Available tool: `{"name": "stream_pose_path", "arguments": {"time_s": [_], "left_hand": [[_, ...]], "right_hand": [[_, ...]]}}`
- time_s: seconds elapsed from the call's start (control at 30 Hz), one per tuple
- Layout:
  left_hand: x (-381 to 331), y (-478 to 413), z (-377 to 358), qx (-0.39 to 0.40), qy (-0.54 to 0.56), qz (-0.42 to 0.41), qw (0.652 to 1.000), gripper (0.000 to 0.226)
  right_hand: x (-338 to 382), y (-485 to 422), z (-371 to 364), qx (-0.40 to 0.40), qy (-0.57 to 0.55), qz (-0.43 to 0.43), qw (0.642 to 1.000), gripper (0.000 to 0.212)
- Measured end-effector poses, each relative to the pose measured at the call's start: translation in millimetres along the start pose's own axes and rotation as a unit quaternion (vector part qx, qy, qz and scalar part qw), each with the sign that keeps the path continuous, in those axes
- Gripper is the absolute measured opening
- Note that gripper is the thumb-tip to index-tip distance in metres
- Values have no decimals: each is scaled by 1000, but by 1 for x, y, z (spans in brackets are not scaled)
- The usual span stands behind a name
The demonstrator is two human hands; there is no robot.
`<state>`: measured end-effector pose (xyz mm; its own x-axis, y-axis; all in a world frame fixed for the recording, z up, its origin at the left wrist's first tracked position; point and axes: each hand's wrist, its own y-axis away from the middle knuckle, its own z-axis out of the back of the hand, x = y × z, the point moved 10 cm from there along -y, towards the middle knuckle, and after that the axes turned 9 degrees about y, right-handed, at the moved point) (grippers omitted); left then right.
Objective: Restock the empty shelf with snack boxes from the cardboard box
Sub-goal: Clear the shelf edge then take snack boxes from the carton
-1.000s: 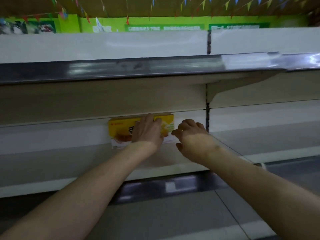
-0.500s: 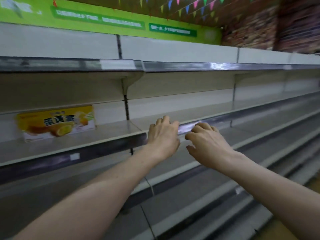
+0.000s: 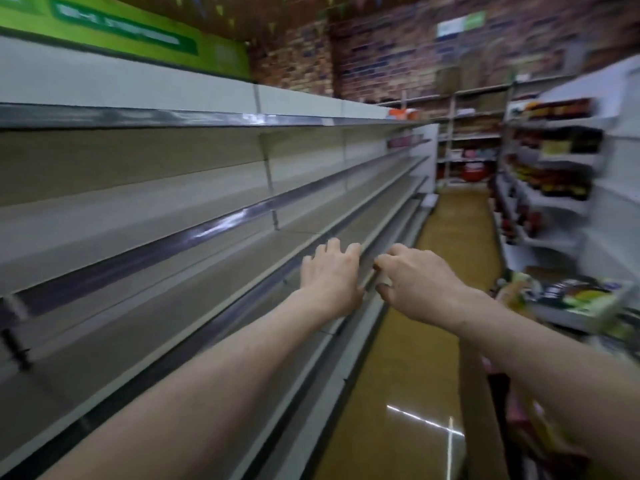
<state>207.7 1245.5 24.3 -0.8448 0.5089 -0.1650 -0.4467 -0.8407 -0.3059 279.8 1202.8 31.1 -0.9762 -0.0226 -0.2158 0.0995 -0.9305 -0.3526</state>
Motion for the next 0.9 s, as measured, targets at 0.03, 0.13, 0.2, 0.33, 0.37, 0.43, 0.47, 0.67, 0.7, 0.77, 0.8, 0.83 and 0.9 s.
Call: {"name": "stream_pose_path", "arguments": {"time_s": [0.03, 0.13, 0.2, 0.33, 0.37, 0.43, 0.47, 0.67, 0.7, 0.77, 0.8, 0.83, 0.9], "left_hand": [[-17, -7, -9, 6, 7, -19, 1000, 62], [-65, -26, -34, 26, 32, -76, 996, 63], [-94, -38, -51, 48, 55, -108, 991, 68], [-145, -51, -86, 104, 103, -157, 977, 77], [-156, -53, -95, 119, 115, -167, 972, 76], [-174, -56, -111, 145, 134, -186, 962, 73], [-182, -57, -119, 157, 142, -194, 958, 73], [-220, -60, -163, 224, 182, -224, 931, 73], [-225, -60, -170, 235, 186, -226, 927, 73], [-234, -60, -182, 253, 191, -228, 921, 74], [-238, -61, -186, 260, 196, -228, 918, 75], [-242, -63, -189, 266, 201, -227, 915, 76], [-250, -66, -192, 274, 209, -226, 911, 78]], "right_hand": [[-18, 7, -4, 11, 5, -23, 1000, 33], [-72, 28, -14, 44, 20, -85, 995, 38], [-109, 44, -20, 65, 31, -128, 989, 39], [-175, 78, -33, 108, 43, -224, 968, 37], [-187, 87, -38, 119, 44, -244, 961, 35], [-207, 104, -47, 137, 42, -282, 949, 33], [-215, 112, -52, 145, 40, -298, 943, 33], [-253, 164, -71, 175, 21, -387, 905, 29], [-258, 174, -72, 179, 22, -401, 898, 29], [-268, 191, -74, 188, 24, -425, 885, 31], [-272, 197, -74, 191, 23, -434, 880, 34], [-277, 202, -74, 192, 19, -442, 876, 36], [-286, 207, -74, 192, 12, -451, 872, 36]]}}
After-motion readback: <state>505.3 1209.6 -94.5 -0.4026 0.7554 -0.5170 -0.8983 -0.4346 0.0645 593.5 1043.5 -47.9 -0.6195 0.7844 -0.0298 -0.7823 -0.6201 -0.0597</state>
